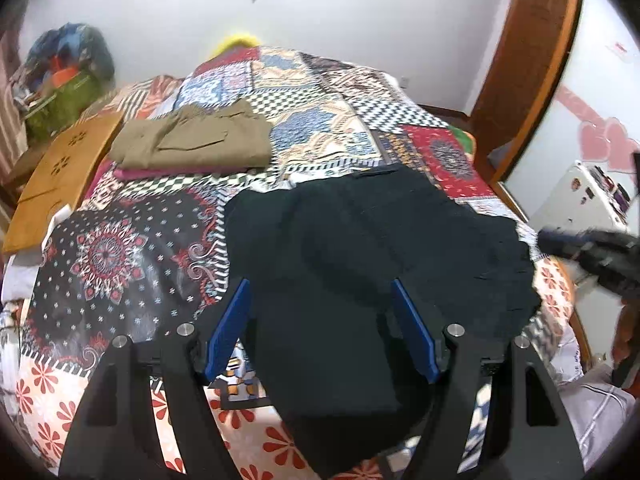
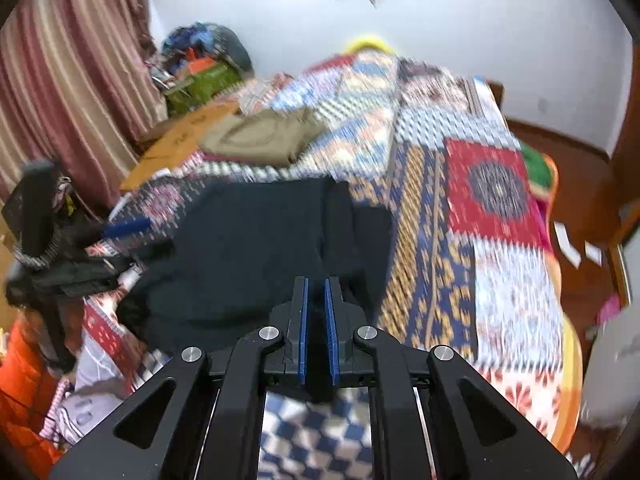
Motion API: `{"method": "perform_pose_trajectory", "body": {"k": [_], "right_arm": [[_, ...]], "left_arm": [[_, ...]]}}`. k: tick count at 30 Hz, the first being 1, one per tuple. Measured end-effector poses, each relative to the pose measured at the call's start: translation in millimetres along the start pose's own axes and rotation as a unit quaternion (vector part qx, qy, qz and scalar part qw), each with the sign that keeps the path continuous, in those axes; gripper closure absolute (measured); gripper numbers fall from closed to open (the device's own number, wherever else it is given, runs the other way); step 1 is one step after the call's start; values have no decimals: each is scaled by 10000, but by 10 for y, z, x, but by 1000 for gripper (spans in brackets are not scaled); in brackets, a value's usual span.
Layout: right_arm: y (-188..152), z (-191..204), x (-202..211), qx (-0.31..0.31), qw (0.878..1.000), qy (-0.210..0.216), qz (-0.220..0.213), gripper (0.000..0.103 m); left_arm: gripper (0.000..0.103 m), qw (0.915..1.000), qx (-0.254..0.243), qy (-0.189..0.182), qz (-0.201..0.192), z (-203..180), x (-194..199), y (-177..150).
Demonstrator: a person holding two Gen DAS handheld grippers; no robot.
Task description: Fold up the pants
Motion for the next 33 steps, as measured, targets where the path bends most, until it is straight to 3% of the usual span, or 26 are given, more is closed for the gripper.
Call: {"method": "perform_pose_trajectory", "body": {"k": [6,10,15,25,29,33], "right_arm": [[-227,-149,-23,-466,9978,306,369,95],[-327,-24,-91,-227,9960,563,651,87],[-459,16,-428,189,9938,474,986,85],[146,-377,-1018,439,9960,33,778,84],[509,-478,-1348,944,9930,-214,676,82],[737,-640,-1564,745,9934,-310,820,81]], "left_arm": [[31,9982,-418,-97,424,-281,-154,-226],[31,9984,-306,-102,459,-290,-199,-281],[31,9981,-158,-187,560,-315,-243,-274],[31,9974,-46,-407,595,-530,-480,-48],[31,9981,210,-233,529,-542,-689,133],[31,9980,342,-144,515,-499,-802,257]]}}
Point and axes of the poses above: each gripper's, at about its wrist camera, not at the fingertips, and x roughly against the way its jaws point, z to its left, y to its top, the point moved 8 cm from there along -x, roughly the way its jaws point, and after that the axes turned 3 degrees about -z, right-handed, at the moved point
